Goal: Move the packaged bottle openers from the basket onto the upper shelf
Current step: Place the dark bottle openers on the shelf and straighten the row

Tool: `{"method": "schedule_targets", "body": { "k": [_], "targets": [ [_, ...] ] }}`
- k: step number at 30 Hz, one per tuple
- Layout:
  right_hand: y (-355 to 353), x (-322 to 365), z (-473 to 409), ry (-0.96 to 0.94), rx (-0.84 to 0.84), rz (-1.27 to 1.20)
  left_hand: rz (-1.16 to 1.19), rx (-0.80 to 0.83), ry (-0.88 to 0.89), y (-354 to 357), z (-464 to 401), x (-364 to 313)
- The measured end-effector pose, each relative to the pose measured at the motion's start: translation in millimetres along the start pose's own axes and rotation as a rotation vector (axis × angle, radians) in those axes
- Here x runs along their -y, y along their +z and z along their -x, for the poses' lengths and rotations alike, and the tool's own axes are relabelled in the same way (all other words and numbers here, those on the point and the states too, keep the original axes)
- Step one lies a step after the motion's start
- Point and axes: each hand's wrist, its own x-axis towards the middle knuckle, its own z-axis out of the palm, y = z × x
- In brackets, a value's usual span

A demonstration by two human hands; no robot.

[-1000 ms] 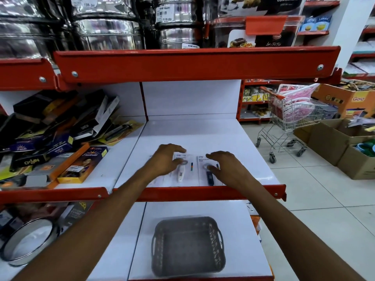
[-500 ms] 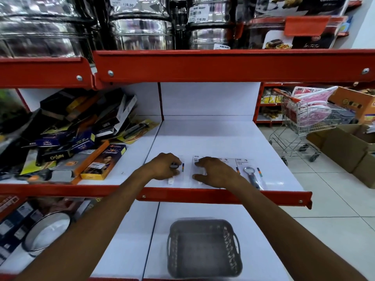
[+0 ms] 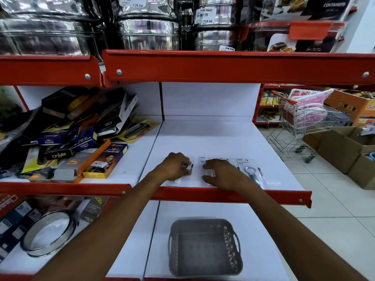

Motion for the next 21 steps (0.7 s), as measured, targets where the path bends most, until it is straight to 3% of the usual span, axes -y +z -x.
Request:
{"method": "schedule_targets", "body": {
  "k": [8, 16, 21],
  "targets": [
    [1.7, -2.5, 2.2, 0.017, -0.010, -0.006, 0.031, -0.060, 0.007, 8.6, -1.7, -5.6],
    [5.1, -3.8, 7.4, 0.028, -0.080, -0.014, -0.020, 0.308, 0.013, -28.4, -5.0, 15.6],
    [2.0, -14.2, 11.0, 0.090, -0.220, 0.047, 0.048, 0.233, 0.035, -22.4, -7.0, 24.0]
  ]
}}
